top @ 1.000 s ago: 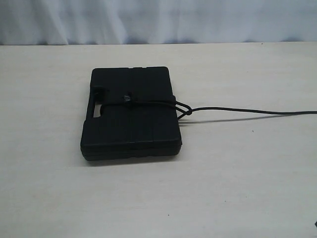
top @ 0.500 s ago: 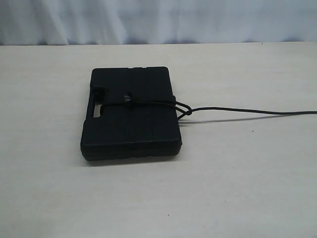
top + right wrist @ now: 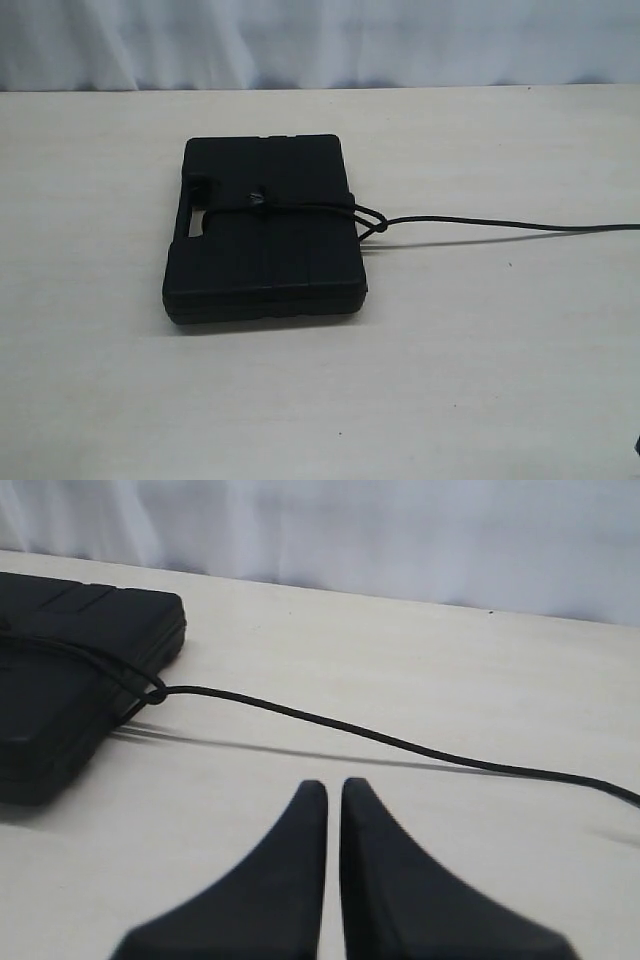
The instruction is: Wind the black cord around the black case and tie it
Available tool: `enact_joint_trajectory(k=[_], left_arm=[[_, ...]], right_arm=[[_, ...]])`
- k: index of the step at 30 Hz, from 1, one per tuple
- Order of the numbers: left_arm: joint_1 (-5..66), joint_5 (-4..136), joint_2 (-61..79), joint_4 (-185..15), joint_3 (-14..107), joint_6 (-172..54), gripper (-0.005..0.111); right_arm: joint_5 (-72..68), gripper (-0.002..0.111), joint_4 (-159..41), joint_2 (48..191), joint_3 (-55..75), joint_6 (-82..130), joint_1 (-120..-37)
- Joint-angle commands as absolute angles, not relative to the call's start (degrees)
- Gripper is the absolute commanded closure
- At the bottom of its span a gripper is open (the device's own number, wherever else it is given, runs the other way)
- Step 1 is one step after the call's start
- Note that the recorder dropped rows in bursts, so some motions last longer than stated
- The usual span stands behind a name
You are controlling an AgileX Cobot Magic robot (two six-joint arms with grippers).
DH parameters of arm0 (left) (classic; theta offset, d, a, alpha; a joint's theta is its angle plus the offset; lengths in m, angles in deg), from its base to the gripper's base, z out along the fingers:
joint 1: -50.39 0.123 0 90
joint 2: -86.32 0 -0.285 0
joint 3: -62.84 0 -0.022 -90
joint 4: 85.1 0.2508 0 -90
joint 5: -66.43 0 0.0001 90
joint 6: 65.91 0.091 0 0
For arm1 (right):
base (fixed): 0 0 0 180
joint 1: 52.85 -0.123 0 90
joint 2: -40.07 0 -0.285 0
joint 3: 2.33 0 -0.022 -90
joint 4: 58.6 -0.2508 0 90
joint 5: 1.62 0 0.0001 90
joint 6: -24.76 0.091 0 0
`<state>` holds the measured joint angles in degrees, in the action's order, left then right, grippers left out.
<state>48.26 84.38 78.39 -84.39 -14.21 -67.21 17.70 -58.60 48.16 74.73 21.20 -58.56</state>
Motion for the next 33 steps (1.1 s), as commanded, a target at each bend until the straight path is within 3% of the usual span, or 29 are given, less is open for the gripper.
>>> enact_joint_trajectory(k=[1,33], left_arm=[[48.32,84.17,78.53,-85.1,-14.38,-67.24,0.107],[48.32,84.17,78.53,-85.1,-14.38,-67.24,0.107]], right_arm=[[17.98,0.104,-59.48,47.86,74.89,21.09,-54.38],[17.98,0.104,-59.48,47.86,74.89,21.09,-53.65]])
